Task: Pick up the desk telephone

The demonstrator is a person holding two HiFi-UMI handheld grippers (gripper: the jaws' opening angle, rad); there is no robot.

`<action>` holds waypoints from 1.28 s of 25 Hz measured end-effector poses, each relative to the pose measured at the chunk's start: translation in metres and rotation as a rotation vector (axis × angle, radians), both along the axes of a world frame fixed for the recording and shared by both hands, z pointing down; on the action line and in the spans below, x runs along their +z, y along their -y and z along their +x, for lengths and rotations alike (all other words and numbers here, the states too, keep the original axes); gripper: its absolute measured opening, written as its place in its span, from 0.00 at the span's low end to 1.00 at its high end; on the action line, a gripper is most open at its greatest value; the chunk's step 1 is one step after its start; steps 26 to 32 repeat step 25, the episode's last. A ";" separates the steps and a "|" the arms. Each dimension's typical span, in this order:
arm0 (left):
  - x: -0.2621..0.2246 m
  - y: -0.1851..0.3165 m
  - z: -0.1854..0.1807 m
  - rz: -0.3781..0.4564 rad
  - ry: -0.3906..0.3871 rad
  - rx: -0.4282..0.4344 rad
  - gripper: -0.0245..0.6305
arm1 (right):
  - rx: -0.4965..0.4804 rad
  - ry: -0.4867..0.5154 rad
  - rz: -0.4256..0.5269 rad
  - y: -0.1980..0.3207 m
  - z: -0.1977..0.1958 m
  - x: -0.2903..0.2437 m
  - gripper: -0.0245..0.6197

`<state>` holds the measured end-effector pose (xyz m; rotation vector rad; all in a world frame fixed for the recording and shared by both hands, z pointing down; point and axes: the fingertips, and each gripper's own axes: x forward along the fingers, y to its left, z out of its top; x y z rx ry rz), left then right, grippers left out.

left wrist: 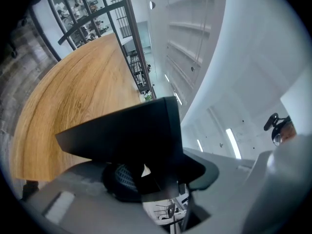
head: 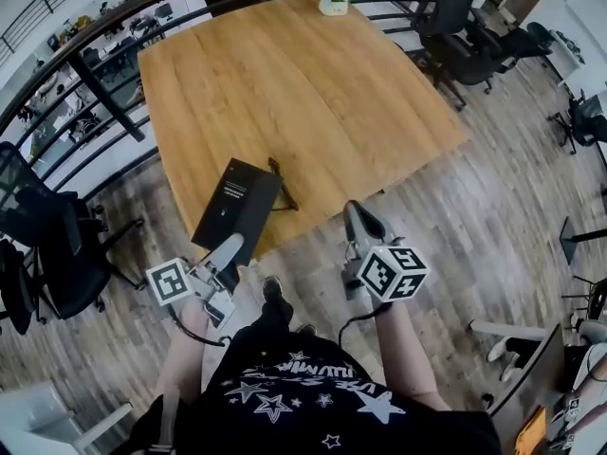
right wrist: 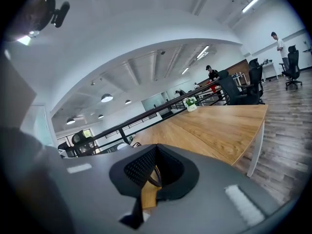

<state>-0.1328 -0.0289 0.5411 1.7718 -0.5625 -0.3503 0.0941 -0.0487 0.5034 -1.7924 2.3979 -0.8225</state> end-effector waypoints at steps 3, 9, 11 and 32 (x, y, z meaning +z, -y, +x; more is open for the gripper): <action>-0.004 -0.024 0.008 0.002 0.000 0.014 0.36 | -0.005 -0.003 0.015 -0.022 0.003 -0.006 0.04; -0.015 -0.074 0.013 0.013 -0.011 0.014 0.36 | -0.016 0.002 0.032 -0.070 0.004 -0.014 0.04; -0.019 -0.087 0.012 0.023 -0.008 0.014 0.36 | -0.019 0.004 0.039 -0.083 0.004 -0.018 0.04; -0.031 -0.161 0.010 0.060 -0.019 -0.013 0.36 | -0.070 0.014 0.062 -0.153 -0.012 -0.021 0.04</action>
